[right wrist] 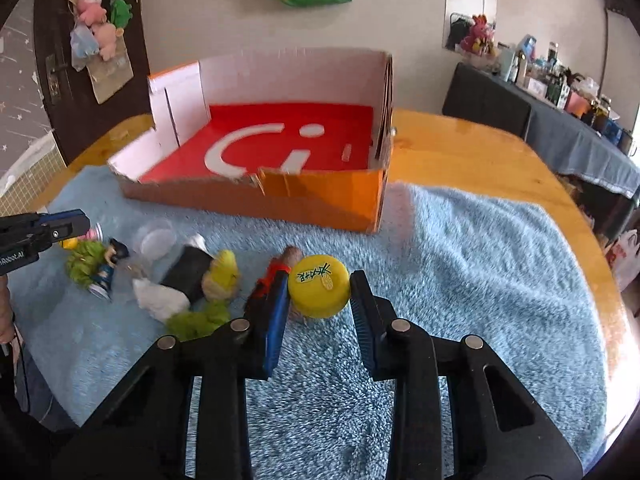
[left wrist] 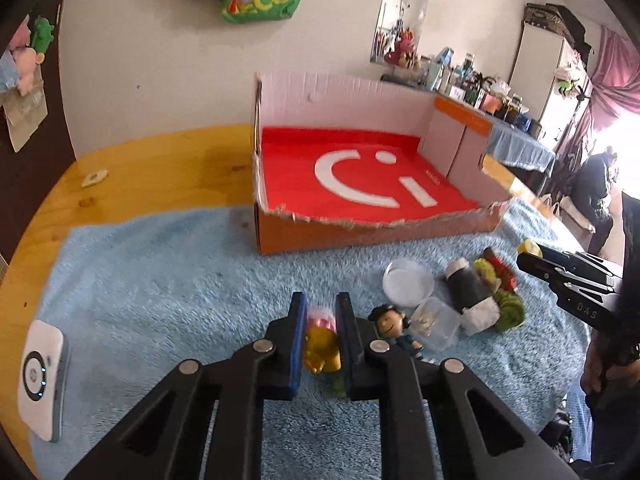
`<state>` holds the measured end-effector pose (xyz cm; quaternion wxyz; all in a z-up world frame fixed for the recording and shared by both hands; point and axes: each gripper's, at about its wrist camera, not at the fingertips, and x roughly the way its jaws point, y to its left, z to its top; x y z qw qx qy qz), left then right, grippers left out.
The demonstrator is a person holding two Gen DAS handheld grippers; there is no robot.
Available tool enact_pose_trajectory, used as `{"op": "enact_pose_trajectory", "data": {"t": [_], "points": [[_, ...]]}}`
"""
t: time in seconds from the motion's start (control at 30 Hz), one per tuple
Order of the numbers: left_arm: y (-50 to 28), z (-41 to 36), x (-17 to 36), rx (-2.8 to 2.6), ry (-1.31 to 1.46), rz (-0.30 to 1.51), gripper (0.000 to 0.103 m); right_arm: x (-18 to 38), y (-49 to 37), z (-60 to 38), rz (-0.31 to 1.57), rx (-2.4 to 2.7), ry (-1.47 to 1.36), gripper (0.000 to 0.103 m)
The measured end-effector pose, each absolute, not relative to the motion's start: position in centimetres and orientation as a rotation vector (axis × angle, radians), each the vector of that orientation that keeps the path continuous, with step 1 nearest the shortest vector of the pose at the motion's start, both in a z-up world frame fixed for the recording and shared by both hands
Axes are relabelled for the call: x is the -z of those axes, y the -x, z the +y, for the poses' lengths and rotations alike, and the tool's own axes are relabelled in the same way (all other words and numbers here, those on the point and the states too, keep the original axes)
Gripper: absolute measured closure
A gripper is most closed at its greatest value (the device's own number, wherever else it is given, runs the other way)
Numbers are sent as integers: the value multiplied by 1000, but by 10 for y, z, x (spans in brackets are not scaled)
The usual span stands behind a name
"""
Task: Organize objects
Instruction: 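Close left tool on the doll while right tool closes on the yellow lid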
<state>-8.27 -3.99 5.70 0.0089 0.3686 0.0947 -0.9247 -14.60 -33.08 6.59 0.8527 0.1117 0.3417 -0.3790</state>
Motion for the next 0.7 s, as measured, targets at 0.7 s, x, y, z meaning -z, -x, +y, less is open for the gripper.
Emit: {"op": "enact_pose_trajectory", "data": {"t": [0.7], "points": [[65, -43, -47, 2796, -1149, 339, 89, -74, 153, -322, 692, 739, -211, 74]]}}
